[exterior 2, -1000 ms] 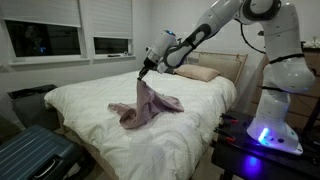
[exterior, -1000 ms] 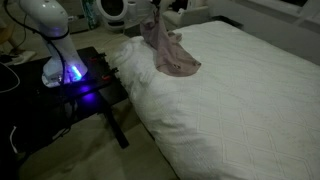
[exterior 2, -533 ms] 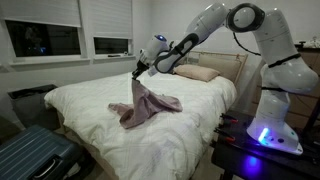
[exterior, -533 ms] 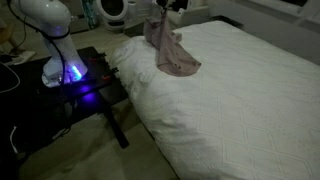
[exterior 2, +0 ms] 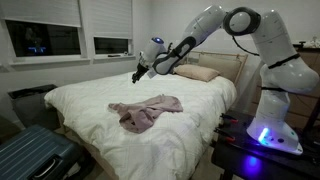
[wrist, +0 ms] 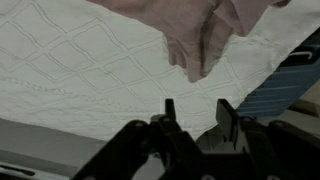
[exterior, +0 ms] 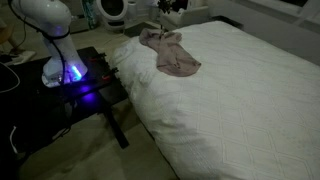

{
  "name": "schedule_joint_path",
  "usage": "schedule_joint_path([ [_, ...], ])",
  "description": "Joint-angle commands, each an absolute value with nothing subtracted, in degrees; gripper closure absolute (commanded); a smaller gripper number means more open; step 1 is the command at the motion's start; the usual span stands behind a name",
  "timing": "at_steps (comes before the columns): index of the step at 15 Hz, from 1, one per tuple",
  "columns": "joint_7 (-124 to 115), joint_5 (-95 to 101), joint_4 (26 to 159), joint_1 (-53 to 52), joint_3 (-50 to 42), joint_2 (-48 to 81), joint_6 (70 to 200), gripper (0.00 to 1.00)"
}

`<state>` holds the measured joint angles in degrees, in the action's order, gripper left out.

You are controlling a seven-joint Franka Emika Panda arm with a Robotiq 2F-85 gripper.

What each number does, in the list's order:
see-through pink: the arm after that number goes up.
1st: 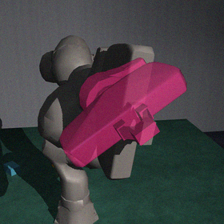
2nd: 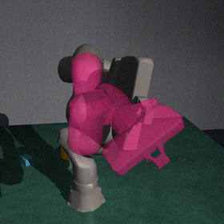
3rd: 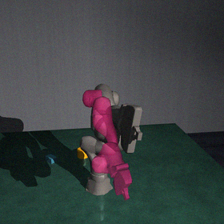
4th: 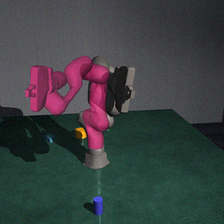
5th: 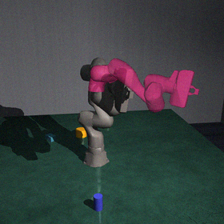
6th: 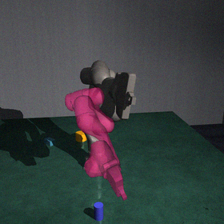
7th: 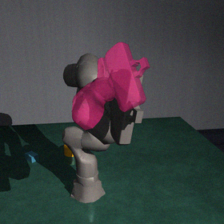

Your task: Fold the shirt

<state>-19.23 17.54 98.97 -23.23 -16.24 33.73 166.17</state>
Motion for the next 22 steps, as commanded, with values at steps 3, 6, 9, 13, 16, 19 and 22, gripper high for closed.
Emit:
schedule_joint_path([
  [3, -17.19, 22.31, 104.20, -22.65, -20.05, 28.23, 158.04, 0.05],
  [6, -15.55, 26.56, 105.33, -19.63, -20.34, 25.95, 152.04, 0.00],
  [9, -8.69, 26.80, 105.02, -12.96, -17.04, 24.62, 147.66, 0.00],
  [13, 2.45, 23.35, 102.46, -3.75, -11.90, 26.66, 146.59, 0.00],
  [16, 10.40, 20.86, 100.11, 1.19, -8.63, 29.44, 142.63, 0.00],
  [19, 16.31, 19.74, 98.15, 4.00, -6.63, 32.21, 137.96, 0.00],
  [22, 19.48, 19.09, 97.45, 5.62, -5.40, 34.95, 134.87, 0.00],
])
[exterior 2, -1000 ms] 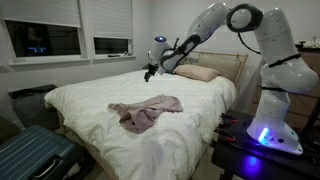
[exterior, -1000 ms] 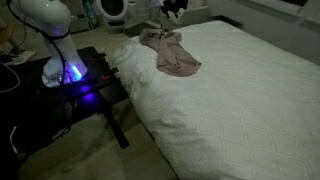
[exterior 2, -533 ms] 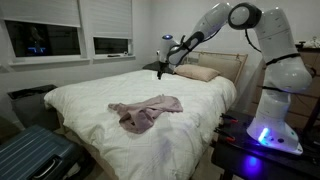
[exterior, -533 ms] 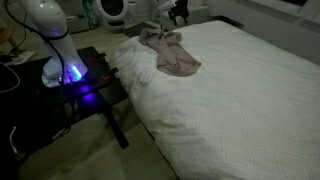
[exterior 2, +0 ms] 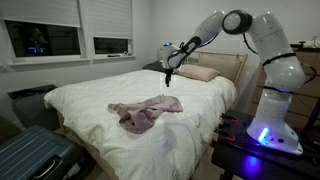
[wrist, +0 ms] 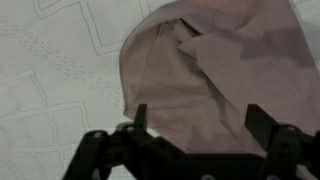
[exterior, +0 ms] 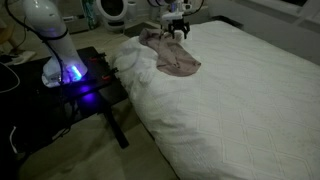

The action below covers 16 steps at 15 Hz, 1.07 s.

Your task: Fold the shirt

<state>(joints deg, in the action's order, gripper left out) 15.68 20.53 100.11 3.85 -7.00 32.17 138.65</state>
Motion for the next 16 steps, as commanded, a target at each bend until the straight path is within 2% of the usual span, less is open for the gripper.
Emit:
schedule_joint_path([
  [1, 20.34, 18.87, 97.56, 6.12, -5.01, 35.78, 134.35, 0.00],
  [13, 38.42, 19.44, 98.45, 9.38, -2.80, 38.73, 114.39, 0.00],
  [16, 38.38, 19.84, 99.55, 9.11, -2.87, 38.89, 115.28, 0.00],
])
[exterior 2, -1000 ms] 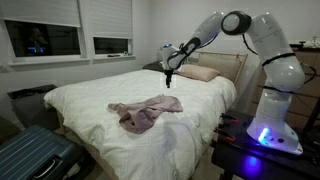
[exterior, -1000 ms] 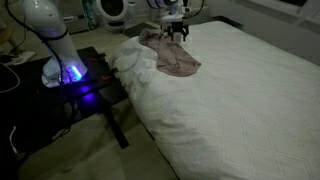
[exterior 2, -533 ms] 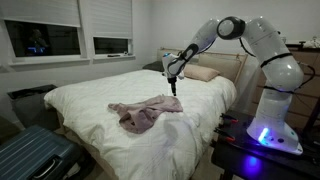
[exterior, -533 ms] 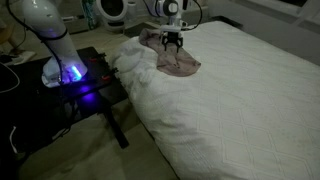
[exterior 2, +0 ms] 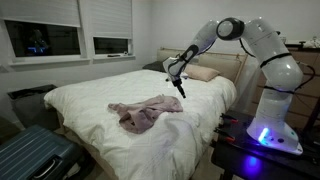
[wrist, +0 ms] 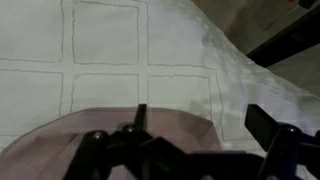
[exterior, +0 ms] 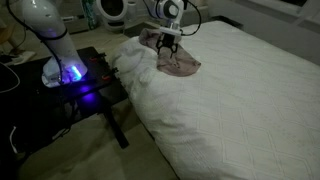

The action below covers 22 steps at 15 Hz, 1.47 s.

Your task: Fold the shirt

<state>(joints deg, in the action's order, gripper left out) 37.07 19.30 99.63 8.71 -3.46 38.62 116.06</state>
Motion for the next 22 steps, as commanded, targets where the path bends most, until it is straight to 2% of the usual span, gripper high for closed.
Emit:
schedule_joint_path([
  [1, 38.01, 20.02, 100.57, 9.04, -2.75, 38.67, 116.96, 0.00],
  [11, 37.98, 18.55, 108.20, 9.75, -0.51, 39.19, 131.09, 0.00],
  [22, 38.30, 18.77, 108.90, 10.01, -0.02, 43.12, 138.14, 0.00],
])
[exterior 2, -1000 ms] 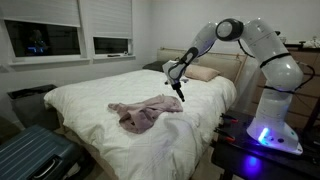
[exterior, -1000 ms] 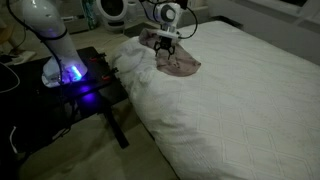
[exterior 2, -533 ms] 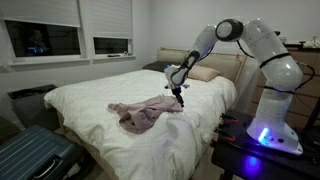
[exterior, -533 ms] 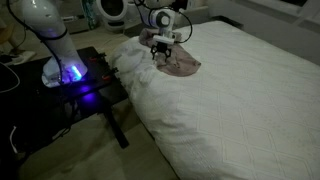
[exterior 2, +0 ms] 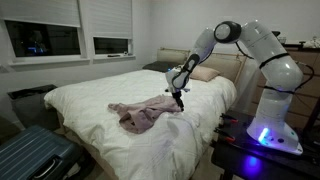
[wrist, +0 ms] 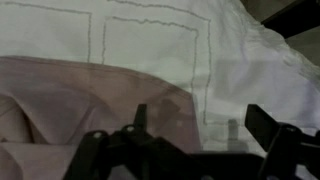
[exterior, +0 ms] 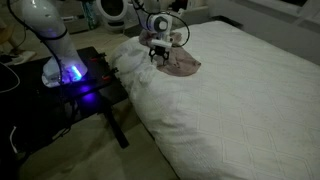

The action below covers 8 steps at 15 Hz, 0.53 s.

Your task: Fold the shirt

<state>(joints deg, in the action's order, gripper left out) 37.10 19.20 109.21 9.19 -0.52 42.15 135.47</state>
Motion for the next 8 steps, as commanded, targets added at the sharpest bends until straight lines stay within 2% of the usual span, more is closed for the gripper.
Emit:
schedule_joint_path([
  [1, 37.89, 18.78, 108.82, 9.96, -0.09, 43.58, 139.45, 0.00],
  [5, 37.39, 18.74, 108.62, 9.92, -0.19, 45.19, 143.44, 0.00],
  [6, 37.36, 18.68, 108.65, 9.99, -0.14, 45.42, 144.34, 0.06],
  [7, 37.34, 18.53, 108.63, 10.09, -0.05, 45.63, 144.99, 0.26],
  [8, 37.19, 18.41, 108.59, 10.16, -0.01, 45.78, 145.74, 0.30],
])
